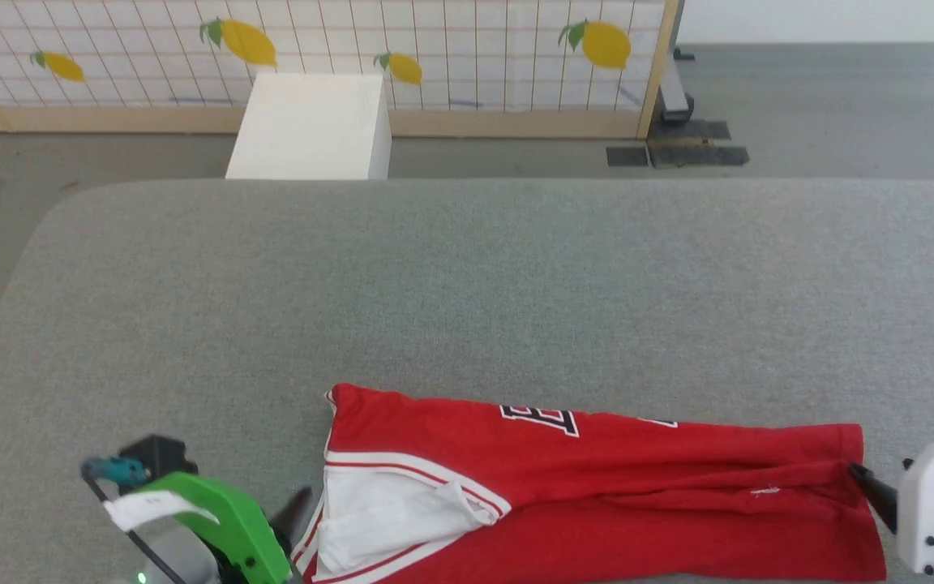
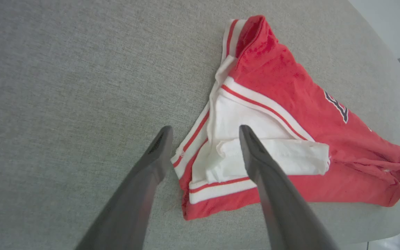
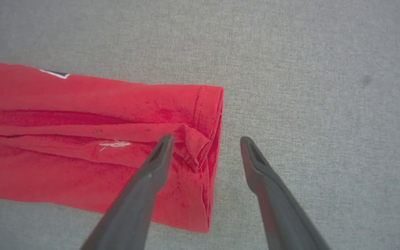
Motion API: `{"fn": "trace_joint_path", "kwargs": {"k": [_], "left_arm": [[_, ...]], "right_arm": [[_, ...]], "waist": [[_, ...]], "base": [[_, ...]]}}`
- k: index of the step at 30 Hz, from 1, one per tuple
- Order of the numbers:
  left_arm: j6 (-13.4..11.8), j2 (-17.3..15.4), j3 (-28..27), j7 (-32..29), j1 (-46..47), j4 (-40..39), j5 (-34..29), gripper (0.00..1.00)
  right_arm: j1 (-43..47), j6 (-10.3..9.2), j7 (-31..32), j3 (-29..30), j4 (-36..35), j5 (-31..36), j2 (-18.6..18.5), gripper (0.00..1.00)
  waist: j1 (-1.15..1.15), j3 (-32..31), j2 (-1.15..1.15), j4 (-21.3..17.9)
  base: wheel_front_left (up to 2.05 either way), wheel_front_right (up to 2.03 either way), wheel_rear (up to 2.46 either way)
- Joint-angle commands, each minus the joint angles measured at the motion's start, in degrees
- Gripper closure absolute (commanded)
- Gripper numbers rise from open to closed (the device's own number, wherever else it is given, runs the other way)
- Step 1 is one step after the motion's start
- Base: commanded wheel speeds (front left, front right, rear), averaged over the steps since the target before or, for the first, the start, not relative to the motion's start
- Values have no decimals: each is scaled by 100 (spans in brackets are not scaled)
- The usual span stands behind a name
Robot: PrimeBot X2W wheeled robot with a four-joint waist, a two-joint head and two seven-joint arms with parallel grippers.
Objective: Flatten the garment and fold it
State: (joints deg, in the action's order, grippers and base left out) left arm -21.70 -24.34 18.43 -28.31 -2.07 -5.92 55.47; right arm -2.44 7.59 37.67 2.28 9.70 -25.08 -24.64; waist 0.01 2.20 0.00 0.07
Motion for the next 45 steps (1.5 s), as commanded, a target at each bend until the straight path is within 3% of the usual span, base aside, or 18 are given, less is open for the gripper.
{"fn": "trace_joint_path", "kwargs": {"k": [1,6,13,18,26,34,43,44,45], "left_arm": [[-31,-62,-72,-16,157,-165,-16,0],[41,-188,-451,674,434,-590,-358,0],[748,-73,-585,3025,800,-212,-1483,0],[1089,26,-342,4094,943,365,-2143,0],[1203,323,-298,4325,1140,674,-2942,0],[1338,611,-549,4329,1043,694,-3236,0],[1528,810,-677,4330,1007,739,-3404,0],[1543,833,-688,4330,1001,741,-3424,0],[1554,849,-697,4330,996,745,-3433,0]], "right_arm": [[129,-10,61,127,-142,-76,21,0],[249,-10,323,513,-532,-121,7,0],[17,-10,536,167,-381,-243,-162,0],[-132,-10,653,-145,-52,-423,-312,0],[-155,-10,812,-644,303,-691,-474,0],[-355,-10,662,-1310,317,-971,-462,0],[-575,-10,408,-1387,759,-915,-523,0],[-587,-10,412,-1412,801,-889,-533,61],[-597,-10,411,-1419,833,-873,-539,99]], "waist": [[-1,-121,0,-7],[-1,-133,0,-7],[-1,129,0,59],[-1,326,0,145],[-1,497,0,236],[-1,504,0,208],[-1,556,0,261],[-1,560,0,266],[-1,565,0,268]], "base": [[0,0,0],[0,0,0],[0,0,0],[0,0,0],[0,0,0],[0,0,0],[0,0,0],[0,0,0],[0,0,0]]}}
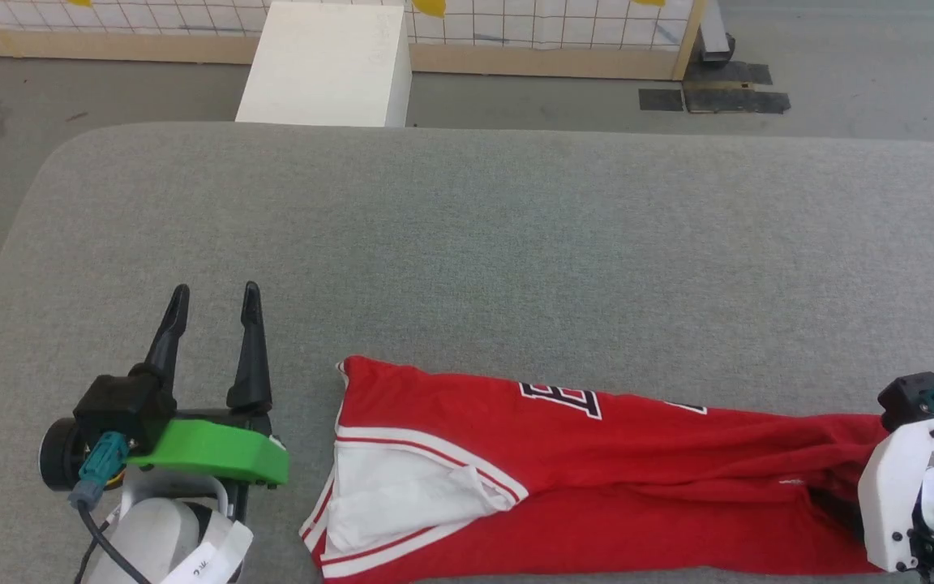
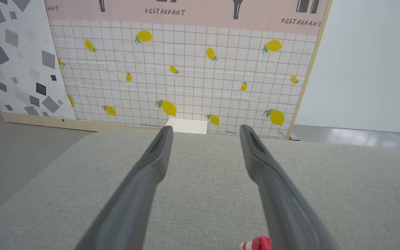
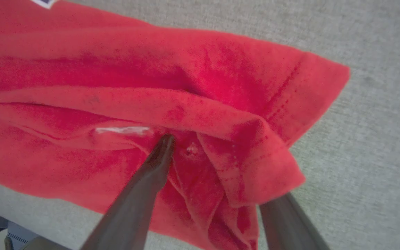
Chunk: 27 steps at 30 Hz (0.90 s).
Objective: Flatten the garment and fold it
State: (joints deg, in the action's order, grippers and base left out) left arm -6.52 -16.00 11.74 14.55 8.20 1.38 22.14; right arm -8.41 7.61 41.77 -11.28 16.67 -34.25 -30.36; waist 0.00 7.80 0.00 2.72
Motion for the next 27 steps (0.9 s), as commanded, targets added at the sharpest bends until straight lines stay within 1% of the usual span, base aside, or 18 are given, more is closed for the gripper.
{"fn": "trace_joint_path", "kwargs": {"k": [1,5,12,18,19,22,24,27], "left_arm": [[52,30,-41,44,-33,19,-114,0],[107,65,-96,44,-51,38,-161,0],[183,142,-164,44,-78,58,-223,0],[220,179,-181,44,-50,66,-259,0],[237,198,-191,44,-43,83,-266,0],[248,215,-214,44,-59,96,-269,0],[263,229,-232,44,-72,93,-271,0],[283,245,-274,45,-99,100,-277,0]], "right_arm": [[-4,-12,21,-52,195,63,23,100],[-26,-12,83,48,307,136,-8,100],[-140,-12,48,652,628,442,-183,100],[-311,-12,53,1356,1054,873,-326,100],[-405,-12,35,1592,1249,1117,-321,100],[-500,-12,26,1648,1259,1249,-242,100],[-520,-12,36,1567,1152,1279,-211,100],[-441,-12,135,1169,764,1268,-310,100]], "waist": [[0,10,0,6],[0,3,0,-1],[0,32,0,-38],[0,99,0,-30],[0,101,0,-28],[0,67,0,-46],[0,32,0,-56],[0,-49,0,-91]], "base": [[0,0,0],[0,0,0],[0,0,0],[0,0,0],[0,0,0],[0,0,0],[0,0,0],[0,0,0]]}}
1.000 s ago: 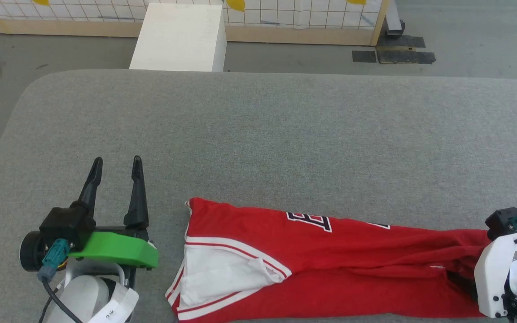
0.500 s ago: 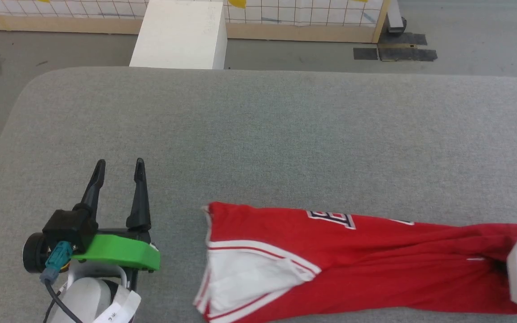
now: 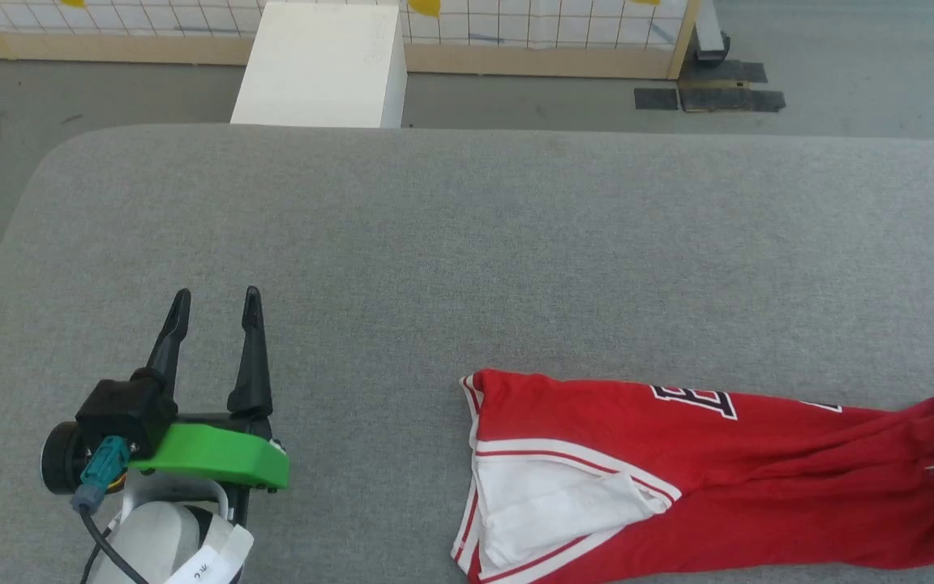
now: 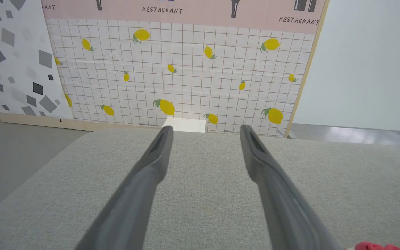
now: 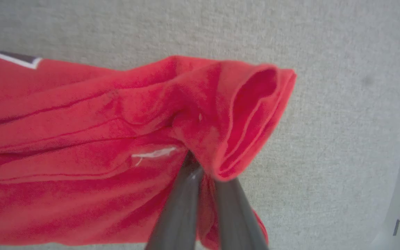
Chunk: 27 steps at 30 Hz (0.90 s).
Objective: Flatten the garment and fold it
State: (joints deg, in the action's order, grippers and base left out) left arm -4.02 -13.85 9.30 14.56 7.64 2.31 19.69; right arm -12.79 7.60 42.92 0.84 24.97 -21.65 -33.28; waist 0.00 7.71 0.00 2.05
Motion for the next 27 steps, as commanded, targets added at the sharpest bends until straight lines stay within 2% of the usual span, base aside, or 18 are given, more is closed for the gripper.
{"fn": "trace_joint_path", "kwargs": {"k": [1,7,13,19,27], "left_arm": [[39,35,-43,43,-52,11,-35,0],[72,68,-107,43,-130,29,-26,0],[113,127,-103,43,-121,42,-40,0],[173,137,-130,43,-131,72,-43,0],[165,158,-222,44,-228,43,-49,0]], "right_arm": [[48,-11,86,-222,-252,-38,-86,100],[245,-11,317,-999,-1503,-357,-419,100],[235,-11,494,-1692,-2380,-630,-394,100],[-129,-11,444,-2605,-2805,-844,-98,100],[-806,-11,237,-3772,-2644,-994,602,100]], "waist": [[0,-71,0,-37],[0,-195,0,-137],[0,-211,0,-151],[0,-199,0,-69],[0,-179,0,76]], "base": [[0,0,0],[0,0,0],[0,0,0],[0,0,0],[0,0,0]]}}
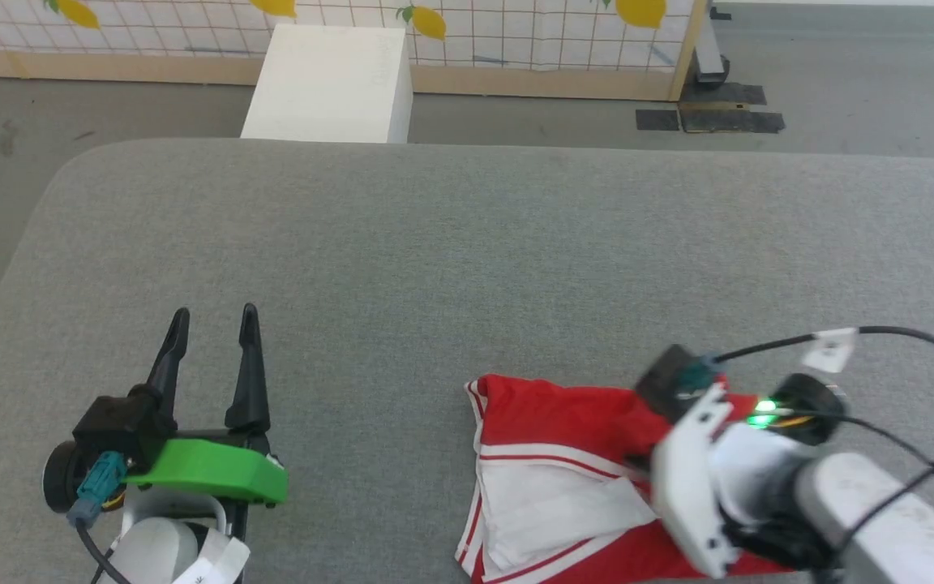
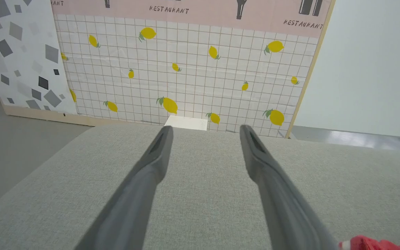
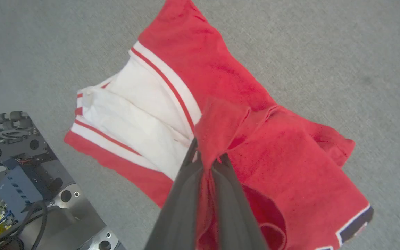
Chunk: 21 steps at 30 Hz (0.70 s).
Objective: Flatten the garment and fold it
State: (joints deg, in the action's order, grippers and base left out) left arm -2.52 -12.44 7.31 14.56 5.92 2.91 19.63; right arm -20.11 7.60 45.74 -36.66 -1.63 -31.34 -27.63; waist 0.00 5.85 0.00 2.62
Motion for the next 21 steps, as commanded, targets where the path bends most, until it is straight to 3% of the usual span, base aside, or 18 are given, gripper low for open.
{"fn": "trace_joint_path", "kwargs": {"k": [1,10,21], "left_arm": [[18,21,-28,44,-69,-23,-44,0],[46,65,-50,44,-116,-33,-63,0],[69,125,-57,44,-132,-46,-101,0]], "right_arm": [[-139,-11,-78,-140,64,-43,122,100],[-675,-11,-430,-1061,819,-137,777,100],[-940,-11,-931,-1406,2343,-81,1461,100]], "waist": [[0,14,0,39],[0,68,0,221],[0,178,0,258]], "base": [[0,0,0],[0,0,0],[0,0,0]]}}
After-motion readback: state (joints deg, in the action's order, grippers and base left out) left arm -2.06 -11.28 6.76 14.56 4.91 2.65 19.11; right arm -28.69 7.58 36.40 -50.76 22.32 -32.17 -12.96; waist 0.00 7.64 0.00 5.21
